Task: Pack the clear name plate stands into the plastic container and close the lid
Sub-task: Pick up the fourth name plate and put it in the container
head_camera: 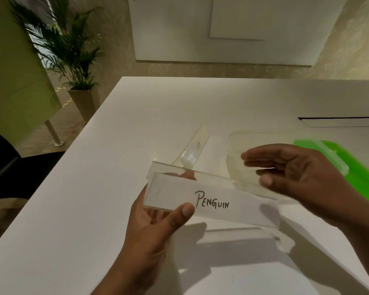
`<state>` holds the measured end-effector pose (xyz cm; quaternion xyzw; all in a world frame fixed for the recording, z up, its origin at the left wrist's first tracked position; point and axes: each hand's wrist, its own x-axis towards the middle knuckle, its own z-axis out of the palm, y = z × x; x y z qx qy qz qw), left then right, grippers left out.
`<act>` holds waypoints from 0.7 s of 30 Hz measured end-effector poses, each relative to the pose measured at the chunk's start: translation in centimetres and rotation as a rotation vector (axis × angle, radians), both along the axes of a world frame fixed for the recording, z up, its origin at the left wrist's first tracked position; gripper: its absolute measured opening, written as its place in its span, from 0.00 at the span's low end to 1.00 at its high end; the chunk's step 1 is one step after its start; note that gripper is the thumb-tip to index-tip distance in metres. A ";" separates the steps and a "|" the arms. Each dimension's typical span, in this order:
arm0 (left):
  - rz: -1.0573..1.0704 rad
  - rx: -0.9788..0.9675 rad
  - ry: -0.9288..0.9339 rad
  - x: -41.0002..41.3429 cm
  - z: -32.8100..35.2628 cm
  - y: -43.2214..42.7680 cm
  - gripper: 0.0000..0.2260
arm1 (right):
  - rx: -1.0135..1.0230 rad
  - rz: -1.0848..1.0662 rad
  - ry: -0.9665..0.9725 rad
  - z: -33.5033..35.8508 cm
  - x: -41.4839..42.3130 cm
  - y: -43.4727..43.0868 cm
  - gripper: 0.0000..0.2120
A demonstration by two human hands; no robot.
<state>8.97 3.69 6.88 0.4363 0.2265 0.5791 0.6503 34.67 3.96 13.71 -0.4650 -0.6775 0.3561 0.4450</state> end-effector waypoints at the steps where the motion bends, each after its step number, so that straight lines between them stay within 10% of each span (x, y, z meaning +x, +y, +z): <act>1: 0.006 0.011 0.044 0.1 -0.1 -0.1 0.26 | 0.013 0.027 -0.110 0.3 -0.1 -0.1 0.21; 11: -0.029 0.158 0.215 1.5 0.5 -0.4 0.24 | 0.196 0.127 -0.672 0.4 -2.5 -2.0 0.28; 17: -0.105 0.269 0.249 1.7 0.4 1.3 0.40 | 0.263 0.103 -0.727 2.2 -1.3 -1.8 0.26; 21: 0.091 0.293 0.690 0.3 -1.0 3.6 0.36 | 0.320 0.005 -0.788 4.5 1.4 -0.1 0.26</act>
